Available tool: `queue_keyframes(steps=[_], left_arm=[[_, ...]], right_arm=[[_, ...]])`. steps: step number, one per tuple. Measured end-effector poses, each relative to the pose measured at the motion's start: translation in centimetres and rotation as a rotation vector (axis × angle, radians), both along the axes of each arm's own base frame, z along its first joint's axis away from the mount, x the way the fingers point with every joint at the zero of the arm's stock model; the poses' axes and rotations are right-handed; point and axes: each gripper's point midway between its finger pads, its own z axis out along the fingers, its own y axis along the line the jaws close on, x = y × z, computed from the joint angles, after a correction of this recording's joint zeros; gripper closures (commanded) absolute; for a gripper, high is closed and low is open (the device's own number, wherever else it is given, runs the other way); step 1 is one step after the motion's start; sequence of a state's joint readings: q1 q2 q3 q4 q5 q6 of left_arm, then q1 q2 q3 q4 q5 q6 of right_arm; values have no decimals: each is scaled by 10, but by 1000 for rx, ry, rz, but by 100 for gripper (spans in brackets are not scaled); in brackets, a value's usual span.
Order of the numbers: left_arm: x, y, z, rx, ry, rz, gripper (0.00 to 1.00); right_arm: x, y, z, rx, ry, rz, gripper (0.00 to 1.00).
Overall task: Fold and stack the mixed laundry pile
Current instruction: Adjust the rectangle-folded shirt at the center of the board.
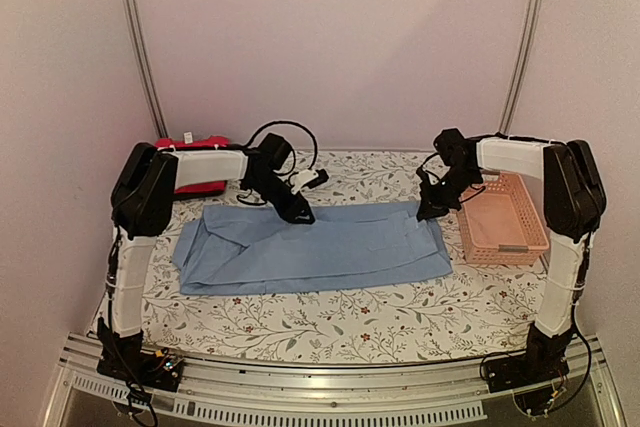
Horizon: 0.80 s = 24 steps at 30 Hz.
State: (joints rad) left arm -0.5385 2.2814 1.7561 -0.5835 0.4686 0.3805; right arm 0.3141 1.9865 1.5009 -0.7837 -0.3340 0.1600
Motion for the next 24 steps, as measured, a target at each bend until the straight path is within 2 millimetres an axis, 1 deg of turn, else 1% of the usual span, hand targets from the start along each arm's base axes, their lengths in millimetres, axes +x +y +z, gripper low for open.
queue_keyframes(steps=[2,3,4,6,7,8,10,11,13,15,16,18,20,21,22,24], left_arm=[[6,8,0,14,-5,64,31],[8,14,2,18,0,114,9],[9,22,6,20,6,169,1],[9,40,22,12,13,273,0],[7,53,36,-9,17,346,0],[5,60,49,-28,14,392,0],[-3,77,81,-99,3,496,0],[-8,85,96,-135,-7,547,0],[-28,96,120,-210,-1,638,0],[-42,101,128,-253,23,699,0],[-49,104,126,-267,50,739,0],[-59,109,111,-261,119,804,0],[-70,114,86,-222,202,868,0],[-77,115,71,-188,244,893,0],[-83,115,59,-157,277,911,0],[-97,111,35,-85,340,933,0]], right_arm=[[-1,-4,-17,-34,29,0,65],[-1,-7,-26,-54,45,-2,59],[-1,-9,-34,-75,59,-3,55],[-1,-16,-44,-123,75,6,46],[1,-17,-44,-134,74,4,43],[4,-19,-40,-151,63,8,40],[16,-16,-26,-150,19,17,38],[26,-11,-15,-143,-24,27,38],[42,0,7,-108,-105,53,39],[52,14,26,-66,-160,85,41],[57,23,35,-40,-183,105,41],[66,43,48,13,-220,150,42],[73,62,47,52,-239,194,42],[72,71,40,67,-230,217,43],[68,79,27,76,-205,239,44],[59,88,1,76,-146,262,44]])
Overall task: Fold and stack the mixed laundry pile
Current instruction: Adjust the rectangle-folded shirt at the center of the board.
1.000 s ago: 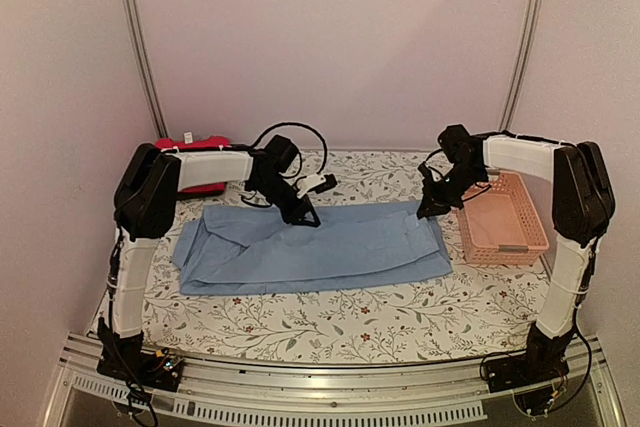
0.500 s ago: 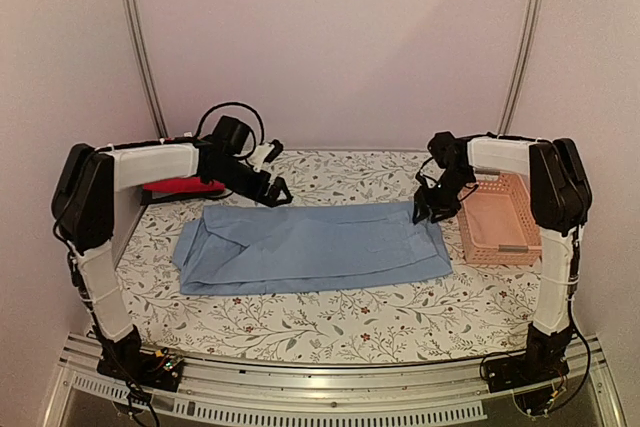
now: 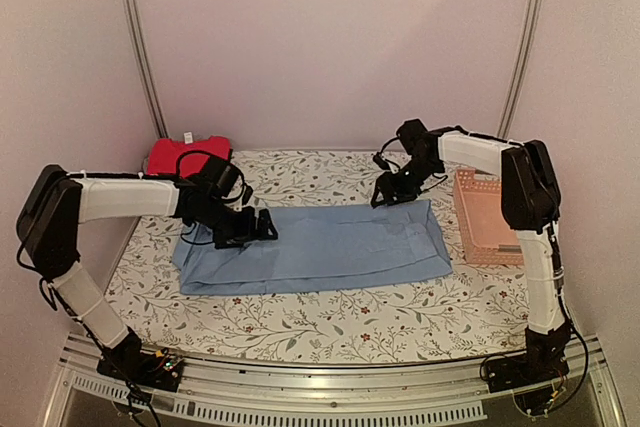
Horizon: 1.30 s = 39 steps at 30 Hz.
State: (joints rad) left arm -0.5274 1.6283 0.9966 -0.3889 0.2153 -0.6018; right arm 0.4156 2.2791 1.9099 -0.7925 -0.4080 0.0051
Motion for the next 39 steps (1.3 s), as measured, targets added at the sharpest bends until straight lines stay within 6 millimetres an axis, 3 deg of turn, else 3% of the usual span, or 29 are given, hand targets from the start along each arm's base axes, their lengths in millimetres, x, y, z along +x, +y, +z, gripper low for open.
queue_keyframes(steps=[3,6,10,14,17,20,23,24,26,27,28,29,30,33,36,39], left_arm=[[-17,-2,-30,59,102,11,0],[-23,2,-52,125,173,26,0],[6,-11,-54,168,163,34,0],[54,-35,-56,205,117,-11,0],[113,-72,-56,200,21,-82,0],[170,-110,-52,167,-106,-156,0],[199,-131,-46,158,-188,-208,0],[201,-132,-44,165,-196,-224,0],[197,-128,-39,178,-193,-237,0],[192,-124,-33,183,-193,-244,0],[178,-115,-43,206,-151,-255,0],[174,-113,-22,198,-168,-255,0],[165,-110,-15,193,-173,-258,0],[122,-94,5,178,-143,-276,0],[91,-101,13,145,-136,-310,0],[69,-112,-6,133,-96,-341,0]], right_arm=[[-24,3,-45,-29,98,28,44],[-36,-2,-47,-11,108,6,44],[-66,-15,-49,7,130,-34,45],[-119,-34,-48,42,201,-86,44],[-170,-42,-46,76,291,-105,44],[-218,-27,-41,113,368,-53,43],[-259,-2,-37,118,442,38,43],[-270,5,-34,114,465,66,43],[-269,9,-26,109,467,70,43],[-260,11,-20,116,451,61,44],[-246,13,-10,132,419,48,44],[-233,14,-3,143,387,37,44],[-218,15,6,156,346,25,45],[-196,16,18,167,282,23,48],[-191,19,5,152,290,32,49],[-199,21,-22,114,349,44,49]])
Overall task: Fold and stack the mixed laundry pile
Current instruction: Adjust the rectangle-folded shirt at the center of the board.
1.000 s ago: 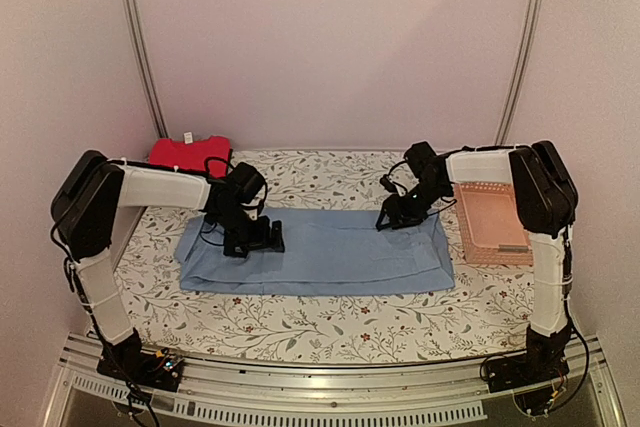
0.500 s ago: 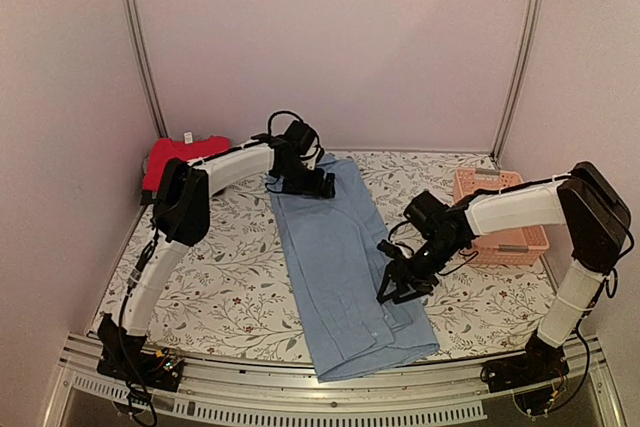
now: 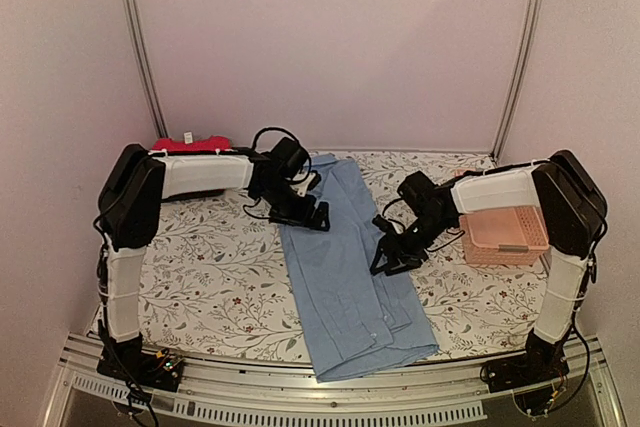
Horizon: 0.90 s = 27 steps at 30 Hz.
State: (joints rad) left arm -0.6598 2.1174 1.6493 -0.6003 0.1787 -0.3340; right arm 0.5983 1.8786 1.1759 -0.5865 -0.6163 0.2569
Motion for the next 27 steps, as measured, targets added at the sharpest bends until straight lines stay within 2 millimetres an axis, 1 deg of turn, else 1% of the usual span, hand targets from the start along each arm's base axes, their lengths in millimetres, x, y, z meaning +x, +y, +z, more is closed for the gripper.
queue_keyframes(steps=[2,3,4,6,8,9,12,14,16,17,18,19,21,23,25,27], left_arm=[[-11,-2,-23,23,46,-8,0],[-14,0,-37,39,74,-8,0],[-13,2,-47,51,85,-9,0],[1,0,-41,30,62,5,0],[20,3,-47,31,51,24,0],[35,3,-44,20,36,33,0],[76,13,-45,8,-13,69,0],[101,26,-46,8,-41,95,0],[119,37,-43,2,-59,116,0],[124,41,-42,4,-64,121,0],[129,48,-40,8,-66,131,0],[131,53,-38,11,-66,138,0],[132,57,-29,10,-75,147,0],[125,60,-16,5,-80,152,0],[105,67,7,-11,-86,172,0],[80,77,41,-56,-100,203,0]], right_arm=[[-7,3,-16,-15,35,15,49],[-10,6,-20,-9,51,23,49],[-11,10,-20,5,58,28,49],[-13,20,-19,36,66,42,49],[-11,31,-20,58,78,49,49],[-9,36,-20,71,88,50,49],[11,60,-18,117,85,55,48],[27,76,-17,140,70,55,48],[42,86,-14,153,50,49,48],[51,91,-13,149,25,43,47],[55,92,-12,146,13,38,45],[60,90,-11,139,3,28,45],[65,85,-10,123,-4,7,44],[69,77,-5,106,-17,-15,43],[68,69,7,103,-39,-32,43],[61,59,31,116,-64,-50,44]])
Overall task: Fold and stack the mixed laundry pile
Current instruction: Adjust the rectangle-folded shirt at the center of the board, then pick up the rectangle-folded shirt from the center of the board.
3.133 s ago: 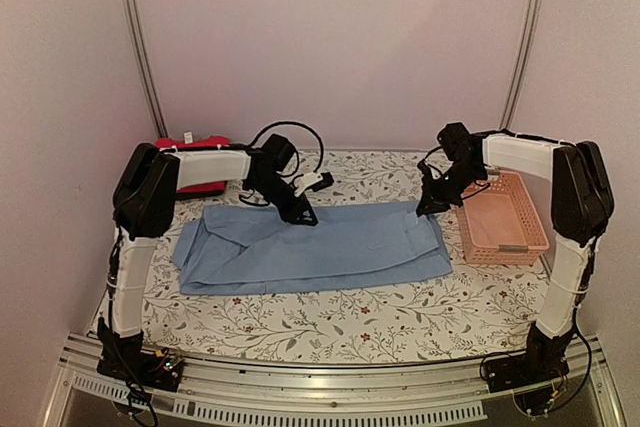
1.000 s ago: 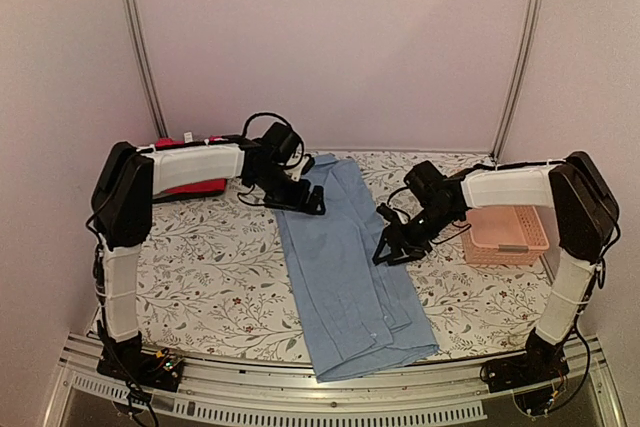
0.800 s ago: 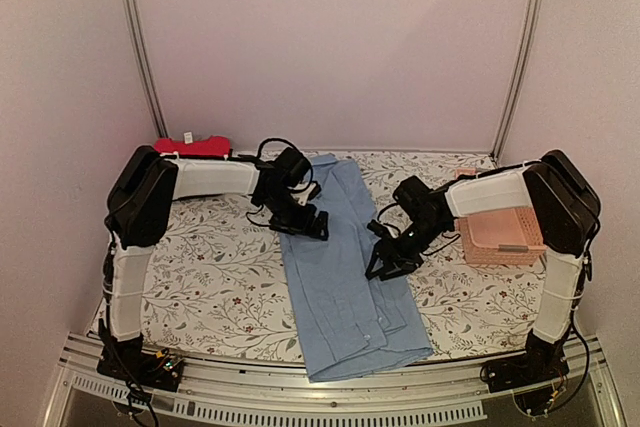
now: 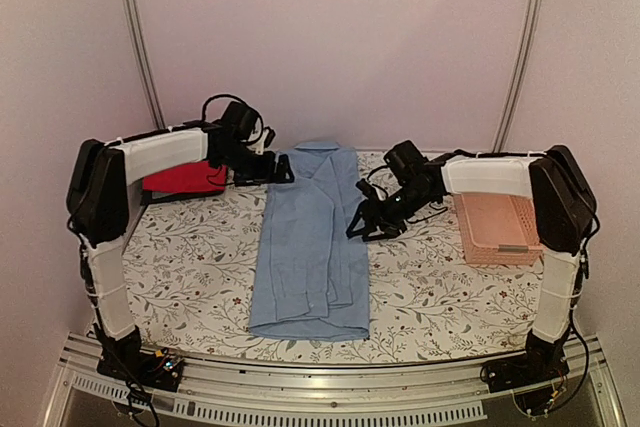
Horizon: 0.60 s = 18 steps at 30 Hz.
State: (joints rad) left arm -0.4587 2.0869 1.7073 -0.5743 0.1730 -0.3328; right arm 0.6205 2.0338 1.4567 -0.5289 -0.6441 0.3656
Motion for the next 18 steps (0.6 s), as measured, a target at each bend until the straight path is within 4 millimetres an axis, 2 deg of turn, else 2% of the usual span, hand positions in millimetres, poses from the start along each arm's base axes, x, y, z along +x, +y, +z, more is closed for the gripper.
queue_keyframes(steps=[3,4,5,7,10,13,15,18], left_arm=[[-49,12,59,-146,-39,25,0],[-65,14,72,-191,-51,27,0],[-83,18,81,-235,-55,36,0],[-120,23,83,-296,-33,49,3],[-187,25,45,-340,99,70,11],[-252,35,-9,-323,278,113,19],[-283,43,-33,-326,358,149,23],[-308,54,-53,-347,424,210,30]], right_arm=[[-25,-17,40,51,-22,-34,44],[-34,-22,47,65,-22,-41,45],[-44,-26,52,75,-16,-50,45],[-67,-35,49,77,21,-64,45],[-104,-46,23,40,114,-81,45],[-137,-55,-8,-9,210,-93,45],[-155,-59,-24,-32,262,-103,45],[-169,-59,-35,-35,295,-109,45]])
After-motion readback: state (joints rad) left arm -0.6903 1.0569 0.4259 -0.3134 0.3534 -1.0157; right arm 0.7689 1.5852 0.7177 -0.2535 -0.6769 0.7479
